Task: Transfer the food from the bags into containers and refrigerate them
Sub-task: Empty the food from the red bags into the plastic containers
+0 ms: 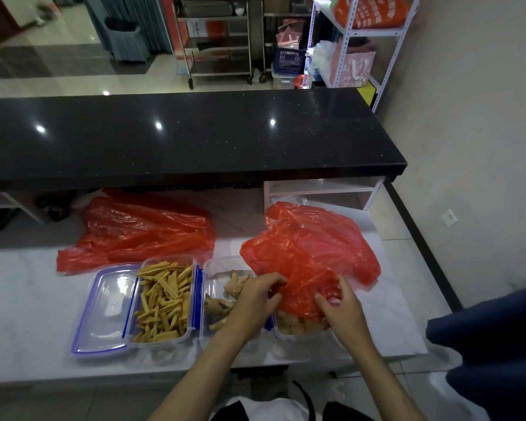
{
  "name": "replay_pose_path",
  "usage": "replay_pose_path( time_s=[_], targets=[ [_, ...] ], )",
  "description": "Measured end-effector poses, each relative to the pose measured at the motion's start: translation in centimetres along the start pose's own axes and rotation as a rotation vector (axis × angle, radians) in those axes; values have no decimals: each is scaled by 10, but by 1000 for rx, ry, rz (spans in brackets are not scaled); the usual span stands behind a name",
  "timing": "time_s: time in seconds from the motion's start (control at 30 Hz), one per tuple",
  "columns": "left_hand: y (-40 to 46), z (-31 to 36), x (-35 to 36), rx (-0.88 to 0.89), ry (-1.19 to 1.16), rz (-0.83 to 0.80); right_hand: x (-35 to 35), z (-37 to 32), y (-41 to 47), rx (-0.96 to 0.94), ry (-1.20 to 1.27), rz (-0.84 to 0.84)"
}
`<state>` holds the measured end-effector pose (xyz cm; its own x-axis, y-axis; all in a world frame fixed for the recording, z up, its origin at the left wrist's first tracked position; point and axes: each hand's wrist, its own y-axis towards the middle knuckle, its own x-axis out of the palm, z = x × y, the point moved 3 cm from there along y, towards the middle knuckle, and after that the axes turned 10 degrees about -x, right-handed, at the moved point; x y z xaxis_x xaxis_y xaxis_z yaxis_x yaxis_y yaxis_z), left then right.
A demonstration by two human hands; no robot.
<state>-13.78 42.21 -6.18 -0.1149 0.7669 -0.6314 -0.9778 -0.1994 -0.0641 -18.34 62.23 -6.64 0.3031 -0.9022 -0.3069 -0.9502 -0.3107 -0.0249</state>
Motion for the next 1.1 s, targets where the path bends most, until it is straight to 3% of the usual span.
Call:
replay_pose_path(
  time_s=[0.3,0.7,0.9,1.1],
  targets=[
    [-2,1,-12,-70,-103,-7,-7,5,-2,-29,-66,29],
    [-6,1,-16,-59,-42,26,-7,2,-7,-39,-58,52],
    [-6,6,-21,-87,-194,74,-9,-13,-12,-67,11,96],
    [-5,14,-34,-134,-352,158,-18,-11,-10,-130,-12,299]
  ],
)
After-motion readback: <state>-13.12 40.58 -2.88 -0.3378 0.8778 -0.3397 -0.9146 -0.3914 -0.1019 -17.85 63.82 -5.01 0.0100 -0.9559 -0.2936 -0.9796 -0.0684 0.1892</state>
